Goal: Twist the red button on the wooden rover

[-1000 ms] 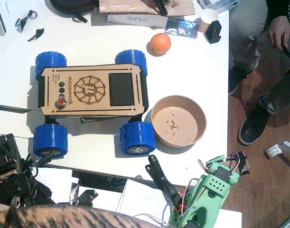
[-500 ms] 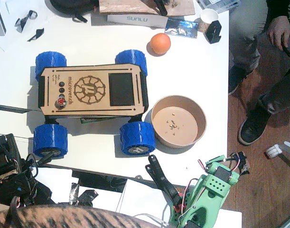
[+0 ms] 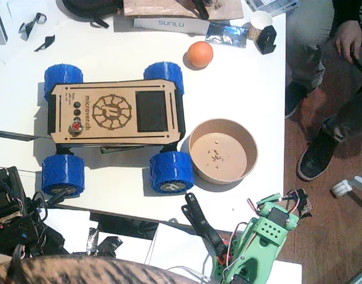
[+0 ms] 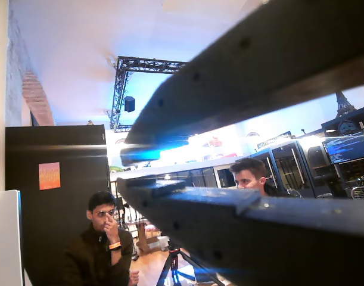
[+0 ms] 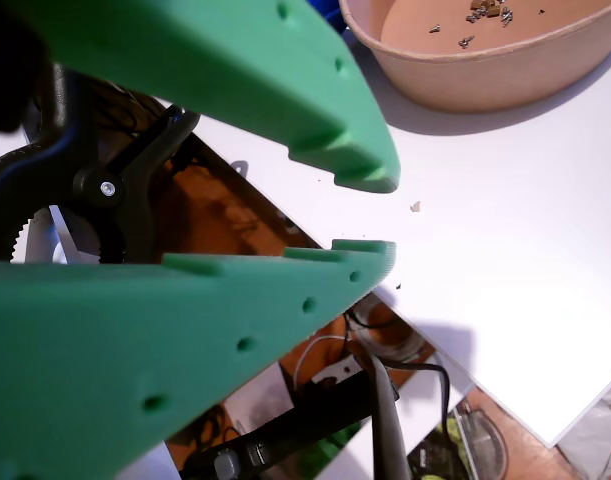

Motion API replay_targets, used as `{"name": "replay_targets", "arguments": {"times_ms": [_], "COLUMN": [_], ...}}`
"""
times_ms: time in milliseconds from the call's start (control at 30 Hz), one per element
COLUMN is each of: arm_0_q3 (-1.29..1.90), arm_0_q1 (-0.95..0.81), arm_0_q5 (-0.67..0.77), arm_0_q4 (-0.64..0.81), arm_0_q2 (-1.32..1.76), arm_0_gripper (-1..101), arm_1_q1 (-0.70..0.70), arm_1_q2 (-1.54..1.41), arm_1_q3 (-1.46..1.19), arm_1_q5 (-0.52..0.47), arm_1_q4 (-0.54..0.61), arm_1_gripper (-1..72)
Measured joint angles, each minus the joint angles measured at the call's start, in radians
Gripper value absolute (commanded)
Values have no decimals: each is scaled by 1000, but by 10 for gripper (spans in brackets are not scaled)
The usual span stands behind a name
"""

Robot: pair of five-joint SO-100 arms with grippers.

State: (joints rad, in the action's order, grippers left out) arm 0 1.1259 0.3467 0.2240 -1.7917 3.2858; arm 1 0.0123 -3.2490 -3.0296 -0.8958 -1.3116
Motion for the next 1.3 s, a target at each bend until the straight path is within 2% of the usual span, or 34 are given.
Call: {"name": "replay_targets", "arguments": {"times_ms": [333,733,1067,1300], "arm_0_q3": [0,0,-11,-8], "arm_0_q1": [0,2,-6,-3], "arm_0_q5": [0,0,0,0], "arm_0_q4": [0,0,0,0], "arm_0_q2": [-12,-433,-324,-575], "arm_0_gripper": [0,1,1,97], "arm_1_q1": [0,0,0,0], "arm_1_q2": [0,0,0,0], "arm_1_q3": [0,0,0,0], "arm_1_q5": [0,0,0,0], "arm_1_q4": [0,0,0,0], "arm_1_gripper": [25,25,25,25]}}
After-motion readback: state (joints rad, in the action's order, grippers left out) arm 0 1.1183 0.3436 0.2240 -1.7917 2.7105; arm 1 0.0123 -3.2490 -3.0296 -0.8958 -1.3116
